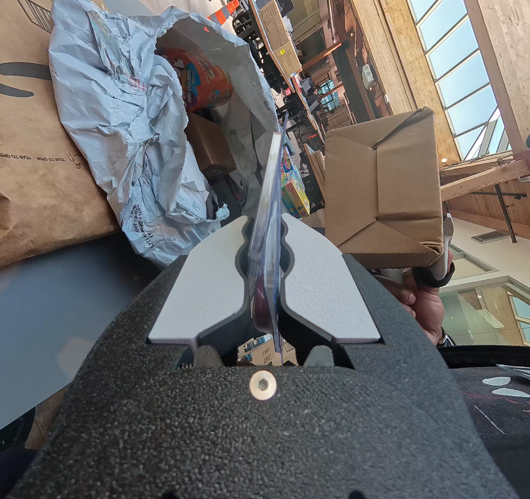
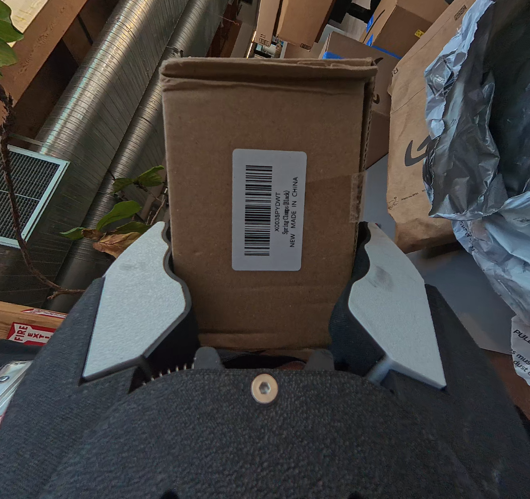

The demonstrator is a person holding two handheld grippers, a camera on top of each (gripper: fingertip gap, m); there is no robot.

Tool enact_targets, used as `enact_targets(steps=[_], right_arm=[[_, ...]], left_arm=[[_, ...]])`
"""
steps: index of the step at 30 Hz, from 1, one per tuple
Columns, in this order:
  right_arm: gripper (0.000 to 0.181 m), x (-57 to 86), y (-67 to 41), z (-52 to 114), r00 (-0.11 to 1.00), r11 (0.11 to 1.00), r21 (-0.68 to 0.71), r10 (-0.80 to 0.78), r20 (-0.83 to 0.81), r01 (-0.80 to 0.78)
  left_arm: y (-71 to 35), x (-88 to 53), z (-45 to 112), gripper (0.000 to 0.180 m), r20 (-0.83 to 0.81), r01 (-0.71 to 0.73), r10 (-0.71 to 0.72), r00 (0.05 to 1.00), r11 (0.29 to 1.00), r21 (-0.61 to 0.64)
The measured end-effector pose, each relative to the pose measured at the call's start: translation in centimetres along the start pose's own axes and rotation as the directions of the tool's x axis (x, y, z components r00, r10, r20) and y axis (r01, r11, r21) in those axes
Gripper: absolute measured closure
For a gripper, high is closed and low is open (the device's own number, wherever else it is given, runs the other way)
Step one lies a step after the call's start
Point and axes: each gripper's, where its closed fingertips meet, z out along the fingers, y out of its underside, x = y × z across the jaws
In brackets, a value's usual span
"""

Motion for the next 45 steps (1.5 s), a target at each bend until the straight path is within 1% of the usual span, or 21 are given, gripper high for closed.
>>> enact_targets(steps=[9,13,17,22,30,34,36,40,45], right_arm=[[0.062,-0.6,1.8,0.5,0.999,1.000,-0.011,0.005,0.033,-0.005],[0.062,-1.0,3.0,1.0,0.999,1.000,-0.026,-0.002,0.052,0.003],[0.062,-1.7,4.4,1.9,0.998,0.998,-0.056,-0.024,0.057,0.027],[0.062,-3.8,6.4,3.3,0.994,0.997,-0.055,-0.046,0.099,0.051],[0.062,-7.3,10.9,4.8,0.988,0.999,-0.006,-0.046,0.148,0.047],[0.062,-8.6,14.1,4.1,0.990,0.999,0.013,-0.052,0.130,0.051],[0.062,-8.9,15.7,3.2,0.992,0.998,0.030,-0.050,0.119,0.046],[0.062,-9.0,18.6,1.0,0.996,0.999,0.044,-0.029,0.085,0.026],[0.062,-10.0,20.6,-1.1,0.995,0.998,0.039,-0.044,0.089,0.041]], left_arm=[[0.4,-0.1,-1.7,0.163,0.021,-0.007,0.007,1.000,1.000,-0.006],[0.1,0.3,-2.7,0.163,0.025,-0.015,0.014,1.000,1.000,0.012],[-0.1,1.1,-4.1,0.163,0.029,-0.067,0.066,0.997,0.997,0.023],[0.1,1.7,-6.2,0.163,0.005,-0.079,0.079,0.997,0.996,0.029],[3.0,3.6,-10.6,0.163,-0.068,-0.111,0.108,0.992,0.993,-0.046],[5.8,4.0,-13.4,0.163,-0.093,-0.115,0.106,0.990,0.989,-0.095],[7.3,3.9,-14.7,0.163,-0.099,-0.093,0.082,0.992,0.989,-0.111],[9.9,3.9,-16.5,0.163,-0.101,-0.047,0.035,0.994,0.991,-0.123],[11.4,5.4,-17.9,0.163,-0.121,-0.059,0.046,0.992,0.993,-0.106]])
